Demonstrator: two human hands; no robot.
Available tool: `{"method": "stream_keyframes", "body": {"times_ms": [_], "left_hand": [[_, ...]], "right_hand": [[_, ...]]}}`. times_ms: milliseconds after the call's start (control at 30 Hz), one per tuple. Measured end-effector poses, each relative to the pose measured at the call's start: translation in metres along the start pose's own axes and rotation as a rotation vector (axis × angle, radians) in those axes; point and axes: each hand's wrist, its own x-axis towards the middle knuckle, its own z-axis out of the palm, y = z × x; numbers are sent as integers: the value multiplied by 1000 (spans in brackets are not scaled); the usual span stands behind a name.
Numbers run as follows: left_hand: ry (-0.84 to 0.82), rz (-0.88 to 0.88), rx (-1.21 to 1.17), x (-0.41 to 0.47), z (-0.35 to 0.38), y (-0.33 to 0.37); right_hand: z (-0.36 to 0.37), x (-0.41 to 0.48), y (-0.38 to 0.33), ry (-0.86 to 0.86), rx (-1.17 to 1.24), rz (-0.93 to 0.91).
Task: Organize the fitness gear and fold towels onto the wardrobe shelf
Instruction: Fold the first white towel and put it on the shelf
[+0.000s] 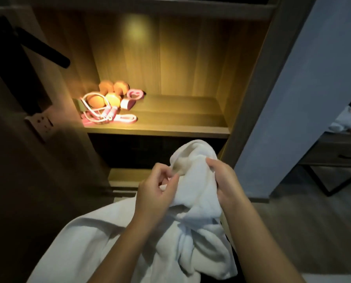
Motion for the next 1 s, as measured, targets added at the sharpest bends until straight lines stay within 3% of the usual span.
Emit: {"method": "stream_keyframes", "body": {"times_ms": [167, 300, 500, 633, 733, 900, 1000], "left_hand": [[-249, 167, 262, -14, -2, -5], [-381, 88, 356, -16, 8, -22], [-348, -282, -71, -11, 18, -43], [-341, -303, -81, -12, 17, -44], [-311, -282, -52, -17, 18, -39], [-282, -220, -60, -23, 17, -35], [-277, -212, -27, -22, 18, -33]], "right_hand": [[-3, 15, 7, 130, -5, -67], [-12, 16, 17, 169, -58, -187], [-32, 3, 36, -4, -408, -515], [-41, -12, 42, -187, -673, -654], [-40, -19, 38, -286, -806, -621], [-39, -19, 24, -297, -1179, -638], [-34, -17, 23, -230, -1556, -652]]}}
